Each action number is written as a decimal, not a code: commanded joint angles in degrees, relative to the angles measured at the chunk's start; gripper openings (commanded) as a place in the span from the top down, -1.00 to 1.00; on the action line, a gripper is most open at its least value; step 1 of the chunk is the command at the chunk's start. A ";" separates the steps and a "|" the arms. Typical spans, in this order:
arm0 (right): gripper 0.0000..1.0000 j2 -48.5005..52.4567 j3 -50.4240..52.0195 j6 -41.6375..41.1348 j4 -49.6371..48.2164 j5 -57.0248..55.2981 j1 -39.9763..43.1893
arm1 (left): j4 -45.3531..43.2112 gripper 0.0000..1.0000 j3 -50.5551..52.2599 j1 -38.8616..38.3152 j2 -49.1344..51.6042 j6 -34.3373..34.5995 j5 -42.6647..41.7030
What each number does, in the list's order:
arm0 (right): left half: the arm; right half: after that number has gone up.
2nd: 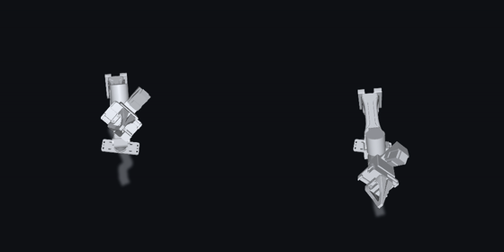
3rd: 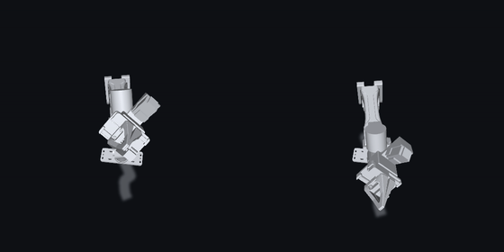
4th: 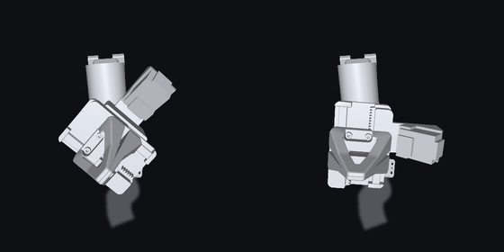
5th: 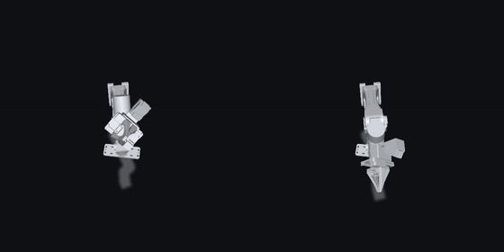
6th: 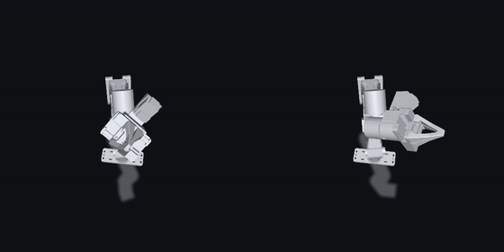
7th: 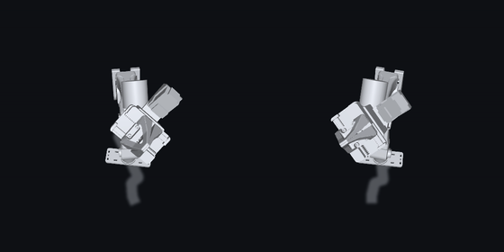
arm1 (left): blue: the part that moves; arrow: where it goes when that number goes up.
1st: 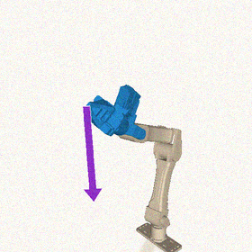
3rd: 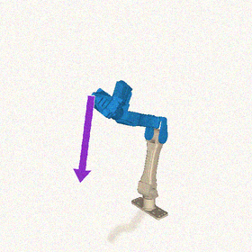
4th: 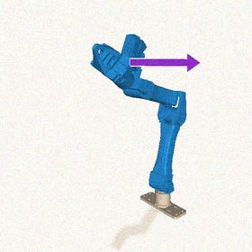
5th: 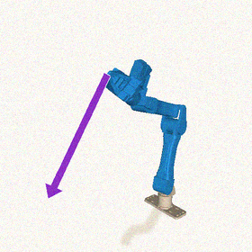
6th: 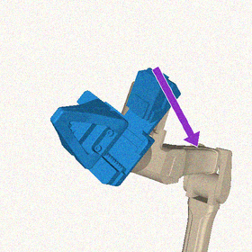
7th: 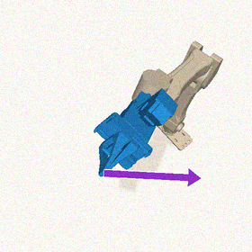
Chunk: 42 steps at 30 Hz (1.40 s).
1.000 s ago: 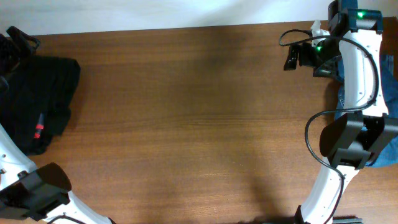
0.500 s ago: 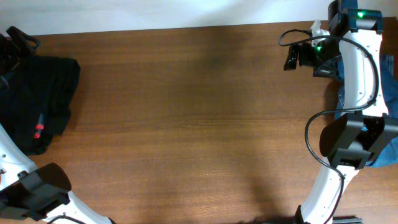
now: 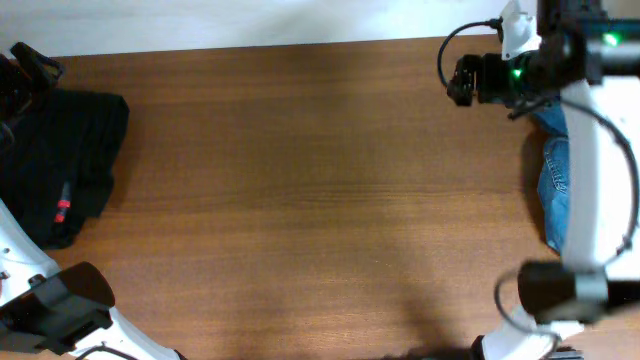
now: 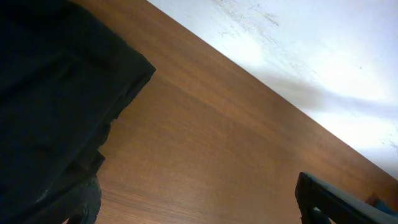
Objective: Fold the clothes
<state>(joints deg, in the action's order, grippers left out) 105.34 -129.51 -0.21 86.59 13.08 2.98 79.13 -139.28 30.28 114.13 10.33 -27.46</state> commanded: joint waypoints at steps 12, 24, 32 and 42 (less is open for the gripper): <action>-0.98 -29.24 -0.90 1.60 -0.63 -1.86 -17.44 | 0.02 -0.99 0.33 0.13 0.50 -0.13 -0.61; -0.98 -68.74 29.00 0.59 -4.98 -1.57 -22.10 | 0.02 -0.99 0.33 0.13 0.50 -0.13 -0.59; -0.98 -91.89 57.51 0.63 -20.04 -3.04 -21.20 | 0.02 -0.99 0.33 0.13 0.50 -0.13 -0.59; -0.98 -100.06 87.45 0.83 -47.76 -3.48 -16.92 | 0.02 -0.99 0.33 0.13 0.50 -0.13 -0.61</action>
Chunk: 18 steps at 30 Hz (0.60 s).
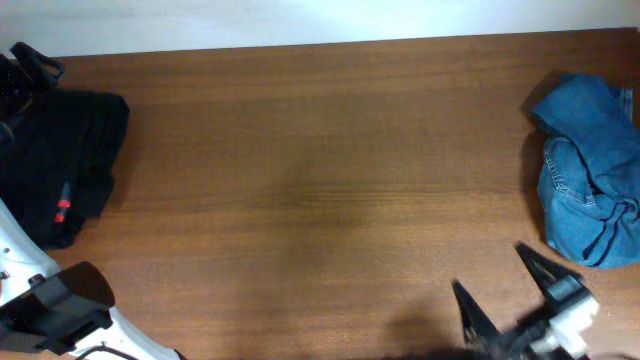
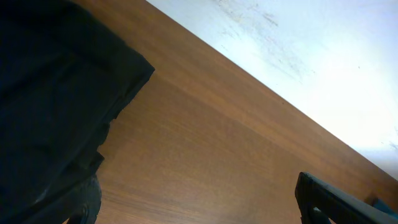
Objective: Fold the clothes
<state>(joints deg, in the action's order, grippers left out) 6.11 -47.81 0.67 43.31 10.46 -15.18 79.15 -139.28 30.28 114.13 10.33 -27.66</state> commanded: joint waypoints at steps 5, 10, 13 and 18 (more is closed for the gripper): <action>-0.98 -1.07 18.86 -0.07 -20.79 -0.83 3.06 | 0.00 -0.99 0.33 0.13 0.50 -0.13 -0.42; -0.98 -3.56 28.72 -0.07 -29.97 -0.85 3.65 | 0.00 -0.99 0.33 0.13 0.50 -0.13 -0.39; -0.98 -5.38 31.89 -0.07 -32.98 -0.85 3.76 | 0.00 -0.99 0.33 0.13 0.50 -0.13 -0.39; -0.98 -5.90 35.04 -0.04 -34.62 -0.90 4.59 | 0.00 -0.99 0.33 0.13 0.50 -0.13 -0.39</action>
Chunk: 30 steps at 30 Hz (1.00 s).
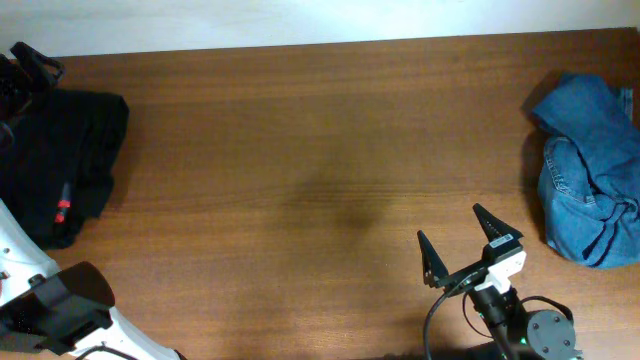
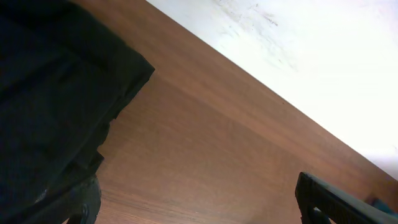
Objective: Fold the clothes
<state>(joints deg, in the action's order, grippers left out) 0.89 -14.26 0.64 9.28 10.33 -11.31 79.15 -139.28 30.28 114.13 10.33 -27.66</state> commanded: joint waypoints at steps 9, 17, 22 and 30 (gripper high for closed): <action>-0.98 -0.68 6.88 -0.02 -6.91 -3.58 0.94 | 0.00 -0.99 0.33 0.13 0.50 -0.13 -0.39; -0.98 -0.68 11.50 -0.02 -11.63 -4.20 0.94 | 0.00 -0.99 0.33 0.13 0.50 -0.13 -0.39; -0.98 -0.68 13.35 -0.04 -11.69 -4.61 0.94 | 0.00 -0.99 0.33 0.13 0.50 -0.13 -0.39; -0.98 -0.68 13.94 1.79 -10.82 -4.79 0.94 | 0.00 -0.99 0.33 0.13 0.50 -0.13 -0.39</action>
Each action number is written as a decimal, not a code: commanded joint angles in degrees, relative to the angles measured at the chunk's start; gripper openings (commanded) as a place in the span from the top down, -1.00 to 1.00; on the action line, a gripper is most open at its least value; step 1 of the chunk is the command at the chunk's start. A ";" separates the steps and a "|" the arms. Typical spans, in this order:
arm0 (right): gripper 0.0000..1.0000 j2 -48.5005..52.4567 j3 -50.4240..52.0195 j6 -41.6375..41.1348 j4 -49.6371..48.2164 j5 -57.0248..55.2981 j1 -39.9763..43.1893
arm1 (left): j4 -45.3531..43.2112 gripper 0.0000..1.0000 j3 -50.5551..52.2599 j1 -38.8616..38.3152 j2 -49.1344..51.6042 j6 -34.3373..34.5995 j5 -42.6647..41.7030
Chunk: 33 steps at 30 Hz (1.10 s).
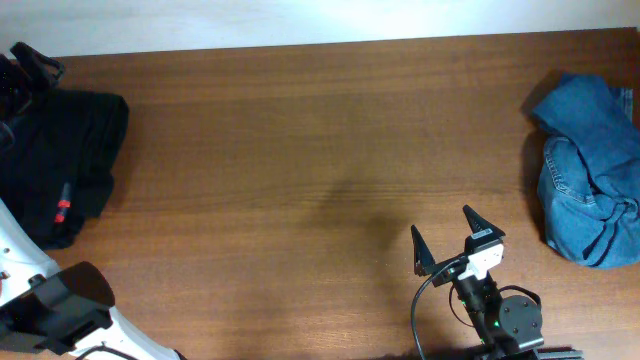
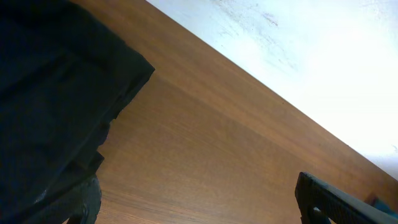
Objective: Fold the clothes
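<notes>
A black garment (image 1: 62, 160) lies folded at the table's left end; in the left wrist view the same black garment (image 2: 53, 106) fills the left side. My left gripper (image 1: 22, 72) hovers at its far corner, open wide, one finger (image 2: 329, 202) at the lower right and nothing between the two. A blue denim garment (image 1: 588, 175) lies crumpled at the right end. My right gripper (image 1: 441, 223) stands open near the front edge, well left of the denim, holding nothing.
The brown wooden table (image 1: 320, 130) stretches between the two garments. A white wall (image 2: 311, 43) runs behind its far edge. The left arm's base (image 1: 60, 300) sits at the front left corner, the right arm's base (image 1: 500, 320) at the front.
My right gripper has shifted slightly to the left near the front edge, still open. The left gripper and both garments are as they were.
At first my right arm reached across the far right, covering much of the blue denim. Then it was back at the front edge, open, with the denim lying crumpled in full view. Since then it has stood open further left. The left gripper stayed by the black garment.
</notes>
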<state>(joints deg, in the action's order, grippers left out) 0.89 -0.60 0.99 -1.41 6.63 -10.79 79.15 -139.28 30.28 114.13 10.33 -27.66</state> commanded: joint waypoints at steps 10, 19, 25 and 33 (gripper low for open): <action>-0.97 -0.68 0.28 1.95 5.25 -0.90 0.42 | 0.00 -0.99 0.33 0.13 0.50 -0.13 -0.39; -0.98 -0.63 0.28 1.97 5.27 -0.92 0.42 | 0.00 -0.99 0.33 0.13 0.50 -0.13 -0.39; -0.98 -0.57 0.28 1.97 5.27 -0.92 0.42 | 0.00 -0.99 0.33 0.13 0.50 -0.13 -0.42; -0.98 -0.59 0.28 1.97 5.27 -0.92 0.42 | 0.00 -0.99 0.33 0.13 0.50 -0.13 -0.39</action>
<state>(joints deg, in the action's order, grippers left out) 0.89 -0.60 3.03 3.44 6.42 -10.79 79.15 -139.28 30.28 114.13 10.33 -27.66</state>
